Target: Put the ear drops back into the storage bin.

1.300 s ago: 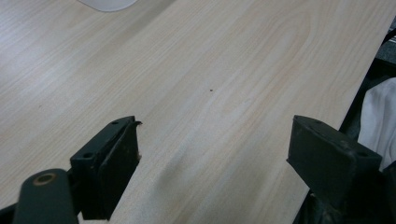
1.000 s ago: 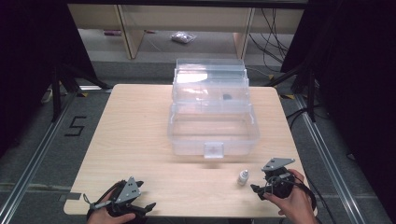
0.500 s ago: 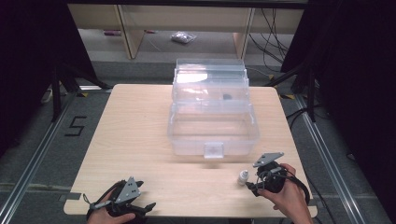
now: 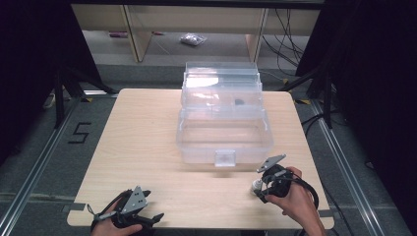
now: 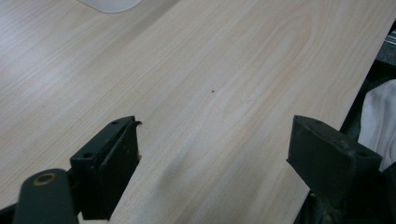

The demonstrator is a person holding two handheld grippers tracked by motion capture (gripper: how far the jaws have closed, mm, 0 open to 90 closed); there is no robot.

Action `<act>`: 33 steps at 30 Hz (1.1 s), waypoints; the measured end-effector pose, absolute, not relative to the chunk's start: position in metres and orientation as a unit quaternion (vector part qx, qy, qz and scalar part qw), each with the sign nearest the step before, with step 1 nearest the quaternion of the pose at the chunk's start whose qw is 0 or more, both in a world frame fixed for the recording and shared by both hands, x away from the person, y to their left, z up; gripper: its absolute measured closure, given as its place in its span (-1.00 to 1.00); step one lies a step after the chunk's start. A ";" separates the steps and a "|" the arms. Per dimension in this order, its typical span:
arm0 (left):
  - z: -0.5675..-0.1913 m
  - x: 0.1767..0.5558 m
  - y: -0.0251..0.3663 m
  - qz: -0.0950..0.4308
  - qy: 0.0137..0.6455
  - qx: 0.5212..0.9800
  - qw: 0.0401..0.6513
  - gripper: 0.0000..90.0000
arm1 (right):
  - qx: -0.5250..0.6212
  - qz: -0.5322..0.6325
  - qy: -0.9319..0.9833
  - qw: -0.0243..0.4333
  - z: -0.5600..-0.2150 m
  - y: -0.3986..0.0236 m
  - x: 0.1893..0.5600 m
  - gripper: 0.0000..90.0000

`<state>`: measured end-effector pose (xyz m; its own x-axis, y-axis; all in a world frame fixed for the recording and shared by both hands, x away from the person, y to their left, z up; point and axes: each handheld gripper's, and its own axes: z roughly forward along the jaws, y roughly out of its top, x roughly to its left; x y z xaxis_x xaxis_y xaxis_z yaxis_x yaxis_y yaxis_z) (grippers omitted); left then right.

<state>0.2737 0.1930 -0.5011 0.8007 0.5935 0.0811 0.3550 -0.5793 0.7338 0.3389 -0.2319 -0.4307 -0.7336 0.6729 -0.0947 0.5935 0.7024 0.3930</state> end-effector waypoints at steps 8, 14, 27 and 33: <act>-0.501 0.273 0.193 0.159 0.275 0.873 0.371 -0.65 | 0.331 0.147 0.926 0.106 -0.437 -0.223 0.347 -0.23; -0.501 0.273 0.193 0.158 0.276 0.873 0.371 -0.65 | 0.321 0.132 0.933 0.094 -0.441 -0.217 0.353 -0.13; -0.500 0.273 0.193 0.161 0.271 0.872 0.374 -0.65 | 0.311 0.110 0.941 0.081 -0.448 -0.211 0.361 0.04; -0.500 0.272 0.193 0.160 0.274 0.873 0.371 -0.65 | 0.306 0.105 0.943 0.077 -0.450 -0.210 0.365 0.15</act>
<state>0.2725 0.1932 -0.5004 0.7985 0.5971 0.0763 0.3594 -0.5745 0.7354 0.3654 -0.2096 -0.4501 -0.8007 0.5936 -0.0811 0.5611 0.7904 0.2458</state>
